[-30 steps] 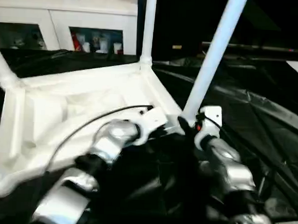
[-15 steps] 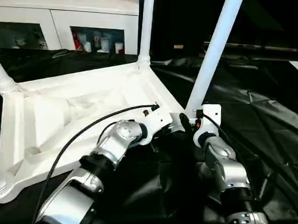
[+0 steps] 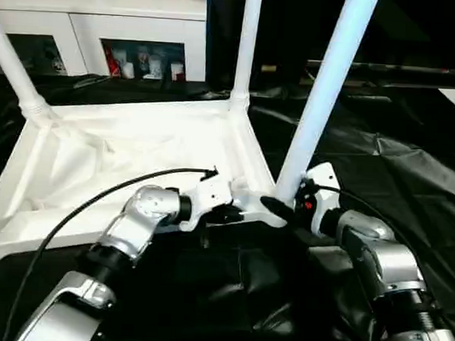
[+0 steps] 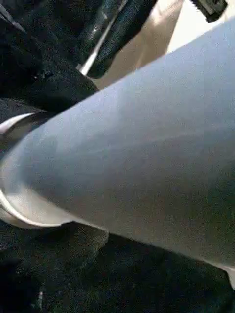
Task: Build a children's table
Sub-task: Rotate leg to tighten
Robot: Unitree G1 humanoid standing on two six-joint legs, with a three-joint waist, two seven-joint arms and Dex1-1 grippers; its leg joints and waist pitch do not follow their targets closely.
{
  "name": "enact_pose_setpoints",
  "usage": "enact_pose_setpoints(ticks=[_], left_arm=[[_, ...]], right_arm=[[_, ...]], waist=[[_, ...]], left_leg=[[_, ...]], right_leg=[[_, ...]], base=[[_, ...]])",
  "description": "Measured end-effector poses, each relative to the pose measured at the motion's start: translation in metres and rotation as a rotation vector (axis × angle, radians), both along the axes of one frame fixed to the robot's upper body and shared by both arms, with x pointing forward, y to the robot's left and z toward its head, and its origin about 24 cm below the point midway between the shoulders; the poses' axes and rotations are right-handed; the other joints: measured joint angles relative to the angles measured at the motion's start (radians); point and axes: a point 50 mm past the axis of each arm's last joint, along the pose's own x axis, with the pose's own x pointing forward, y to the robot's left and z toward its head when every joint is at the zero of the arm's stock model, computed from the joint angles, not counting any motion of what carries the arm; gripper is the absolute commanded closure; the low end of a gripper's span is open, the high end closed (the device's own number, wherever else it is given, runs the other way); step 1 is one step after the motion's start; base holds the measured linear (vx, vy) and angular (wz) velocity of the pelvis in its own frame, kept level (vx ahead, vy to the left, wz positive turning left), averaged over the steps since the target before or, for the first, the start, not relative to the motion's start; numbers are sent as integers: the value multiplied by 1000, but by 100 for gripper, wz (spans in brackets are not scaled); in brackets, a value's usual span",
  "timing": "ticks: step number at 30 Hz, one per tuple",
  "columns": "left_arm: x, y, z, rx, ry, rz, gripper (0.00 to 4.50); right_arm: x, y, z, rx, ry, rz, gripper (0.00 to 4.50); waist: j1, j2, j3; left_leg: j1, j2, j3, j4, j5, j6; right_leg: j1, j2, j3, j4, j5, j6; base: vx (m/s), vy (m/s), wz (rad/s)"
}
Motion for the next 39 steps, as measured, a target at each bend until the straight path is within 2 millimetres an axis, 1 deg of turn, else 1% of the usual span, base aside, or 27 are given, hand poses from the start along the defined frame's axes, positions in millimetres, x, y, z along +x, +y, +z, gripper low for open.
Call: enact_pose_setpoints(ticks=[1, 2, 5, 6, 7, 11, 19, 22, 24, 25, 28, 31, 34, 39], left_arm=[[0, 1, 0, 2, -2, -1, 450], [0, 1, 1, 3, -3, -1, 450], [0, 2, 1, 4, -5, -2, 450], [-1, 2, 1, 5, -4, -4, 450], [-1, 3, 1, 5, -2, -5, 450], [-1, 5, 1, 5, -2, -6, 450], [-1, 5, 1, 4, -2, 1, 450], [3, -1, 0, 2, -12, 40, 450], [9, -10, -1, 2, -17, 81, 450], [12, -19, -1, 0, -23, 106, 450], [18, -40, -2, -3, -16, 168, 450], [20, -54, -2, -5, -17, 201, 450], [22, -65, -2, -2, -26, 224, 450], [23, -67, -2, -2, -31, 230, 450]], right_arm=[[0, 0, 0, 1, 3, 5, 124], [0, 0, 0, 2, 5, 11, 141], [-1, 1, 0, 6, 10, 25, 152], [-1, 0, 0, 6, 11, 29, 171], [-2, 0, 0, 7, 15, 35, 176], [-2, 1, 0, 7, 18, 48, 184], [-2, 2, -1, 12, 16, 32, 185], [1, 7, -4, 28, 5, -82, 185], [5, 10, -8, 48, -4, -214, 185], [8, 11, -9, 53, -10, -296, 185], [16, 11, -12, 57, -23, -475, 185], [21, 12, -12, 58, -33, -587, 185], [25, 18, -12, 49, -48, -636, 185], [27, 18, -14, 27, -72, -640, 185]], waist=[[-1, -1, 1], [-1, -2, 1], [-4, -4, 2], [-4, -4, 2], [-4, -4, 2], [-4, -5, 2], [-6, -4, 1], [-7, -4, 1], [-7, -5, 1], [-8, -5, 1], [-1, -4, 1], [6, -4, 0], [10, -3, 0], [9, -3, 0]], left_leg=[[0, 0, 0, 0, 0, 0], [0, 0, 0, 0, 0, 0], [0, 0, 0, 0, 0, 0], [0, 0, 0, 0, 0, 0], [0, 0, 0, 0, 0, 0], [0, 0, 0, 0, 0, 0], [0, 0, 0, 0, 0, 0], [1, 0, 0, 1, 0, 0], [1, 0, 0, 2, 0, 0], [2, -1, 0, 2, 0, 0], [1, -3, 1, 4, 0, 0], [1, -4, 1, 3, 0, 0], [0, -5, 1, 3, 0, 0], [0, -5, 1, 3, 0, 1]], right_leg=[[0, 0, 0, 0, 0, 0], [0, 0, 0, 0, 0, 0], [0, 0, 0, 0, 0, 0], [0, 0, 0, 0, 0, 0], [0, 0, 0, 0, 0, 0], [0, 0, 0, 0, 0, 0], [0, 0, 0, 1, 0, 0], [1, 0, 0, 1, 1, -1], [1, 0, 1, 1, 2, -1], [2, -1, 1, 0, 2, -1], [3, -1, 5, 0, 2, -1], [3, -1, 8, 0, 2, -1], [3, -1, 9, 0, 2, 0], [3, -1, 9, -1, 1, 0]], base=[[0, 0, 0], [0, 0, 0], [0, 0, 0], [0, 0, 0], [0, 0, 0], [0, 0, 0], [0, 0, 0], [0, 0, 0], [0, 0, 0], [0, 0, 0], [0, 0, 0], [0, 0, 0], [0, 0, 0], [0, 0, 0]])
